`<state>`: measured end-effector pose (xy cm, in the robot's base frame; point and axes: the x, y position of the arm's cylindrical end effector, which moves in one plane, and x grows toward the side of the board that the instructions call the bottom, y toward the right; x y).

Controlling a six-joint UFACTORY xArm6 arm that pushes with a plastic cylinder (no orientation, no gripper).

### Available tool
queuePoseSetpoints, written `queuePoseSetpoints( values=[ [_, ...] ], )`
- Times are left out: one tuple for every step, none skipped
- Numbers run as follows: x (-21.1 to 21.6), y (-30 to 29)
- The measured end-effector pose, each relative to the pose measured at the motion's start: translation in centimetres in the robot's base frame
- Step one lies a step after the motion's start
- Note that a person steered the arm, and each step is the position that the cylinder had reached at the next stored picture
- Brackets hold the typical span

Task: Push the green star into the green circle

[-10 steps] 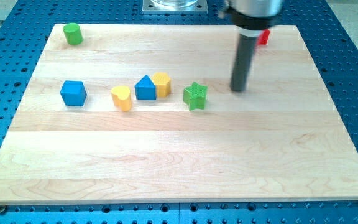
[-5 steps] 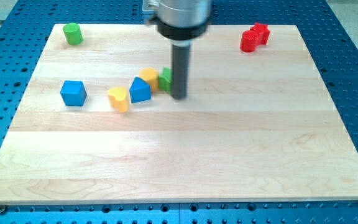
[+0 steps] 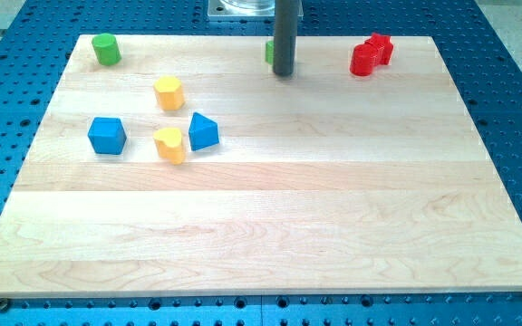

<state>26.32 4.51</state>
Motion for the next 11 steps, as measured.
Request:
queuePoseSetpoints(
  values=[
    [-2.2,4.3],
    [-4.2,3.6],
    [-2.3,-8.5],
    [-0.8,-8.9],
    [-3.7,-2.2],
    [-6.1,-4.5],
    [-5.9,-12.4],
    [-4.4,-16.7],
    [-1.5,-14.3],
    [-0.3,-18.4],
    [-0.3,-24.4]
  ],
)
